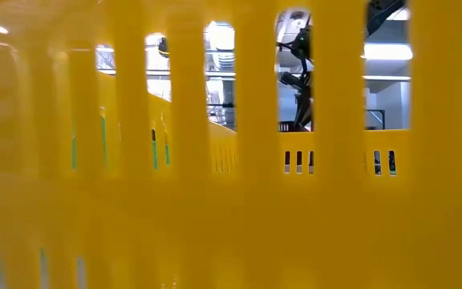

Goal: Stack baskets on shelf by color
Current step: Stack the top black bin on the top of the other black bin on the shelf, then stack the black bin on the top of the other black bins on the shelf

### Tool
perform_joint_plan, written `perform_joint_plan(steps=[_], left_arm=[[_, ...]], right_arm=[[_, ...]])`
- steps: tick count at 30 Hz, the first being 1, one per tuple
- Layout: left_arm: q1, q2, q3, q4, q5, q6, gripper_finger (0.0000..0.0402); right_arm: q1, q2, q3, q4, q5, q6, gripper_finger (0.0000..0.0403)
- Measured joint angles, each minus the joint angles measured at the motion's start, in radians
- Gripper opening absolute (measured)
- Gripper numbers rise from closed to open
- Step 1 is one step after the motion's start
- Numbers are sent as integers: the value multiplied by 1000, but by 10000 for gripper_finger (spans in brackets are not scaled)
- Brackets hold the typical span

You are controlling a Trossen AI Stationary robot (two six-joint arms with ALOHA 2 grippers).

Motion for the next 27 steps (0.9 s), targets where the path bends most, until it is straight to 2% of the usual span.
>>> perform_joint_plan(steps=[7,12,17,20,23,27], left_arm=[[0,0,0,0,10,-8,11],[0,0,0,0,17,-9,11],[0,0,0,0,18,-10,11],[0,0,0,0,17,-10,11],[0,0,0,0,17,-9,11],[0,0,0,0,10,-9,11]], right_arm=[[2,8,44,-28,15,-47,131],[-2,8,128,-63,11,-99,163],[7,7,263,-192,5,-168,168],[40,7,363,-311,-52,-222,163],[110,4,461,-467,-133,-260,160],[260,4,538,-703,-145,-255,161]])
